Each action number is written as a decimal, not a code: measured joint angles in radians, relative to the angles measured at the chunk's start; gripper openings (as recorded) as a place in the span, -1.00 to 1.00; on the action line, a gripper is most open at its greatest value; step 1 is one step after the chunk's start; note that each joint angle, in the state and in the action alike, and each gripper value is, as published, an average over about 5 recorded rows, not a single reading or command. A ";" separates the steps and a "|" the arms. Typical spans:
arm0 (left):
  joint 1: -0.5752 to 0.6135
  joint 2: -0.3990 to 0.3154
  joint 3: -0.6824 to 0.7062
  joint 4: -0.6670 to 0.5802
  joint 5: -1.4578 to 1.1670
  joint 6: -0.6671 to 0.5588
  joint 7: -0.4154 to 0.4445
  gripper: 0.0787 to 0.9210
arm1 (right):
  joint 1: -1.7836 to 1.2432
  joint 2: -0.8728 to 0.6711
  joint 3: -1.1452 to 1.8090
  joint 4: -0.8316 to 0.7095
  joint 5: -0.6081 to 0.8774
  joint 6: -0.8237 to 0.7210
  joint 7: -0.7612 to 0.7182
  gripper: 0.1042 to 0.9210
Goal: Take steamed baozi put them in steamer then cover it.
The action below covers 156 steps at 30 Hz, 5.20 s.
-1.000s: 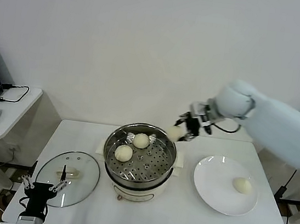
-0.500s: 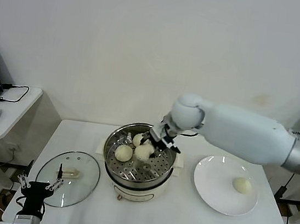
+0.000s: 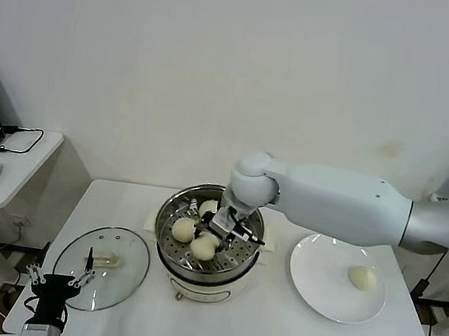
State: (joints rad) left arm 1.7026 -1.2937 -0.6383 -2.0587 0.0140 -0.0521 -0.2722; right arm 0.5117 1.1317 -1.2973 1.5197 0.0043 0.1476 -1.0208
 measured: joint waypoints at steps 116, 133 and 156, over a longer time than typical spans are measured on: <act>-0.007 0.032 0.005 -0.001 -0.004 -0.003 0.002 0.77 | -0.776 -0.509 0.865 -0.366 -0.375 -0.324 -0.058 0.05; -0.022 0.030 0.019 -0.006 -0.004 -0.001 0.004 0.77 | -0.287 -0.572 0.495 -0.129 -0.008 -0.478 -0.034 0.07; -0.031 0.025 0.013 0.021 -0.015 -0.004 0.002 0.77 | 0.033 -0.233 0.098 0.055 0.532 -0.810 0.236 0.07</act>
State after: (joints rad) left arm 1.6714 -1.2689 -0.6256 -2.0378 -0.0010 -0.0556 -0.2697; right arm 0.5447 0.8992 -1.1991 1.5751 0.5367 -0.6625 -0.7844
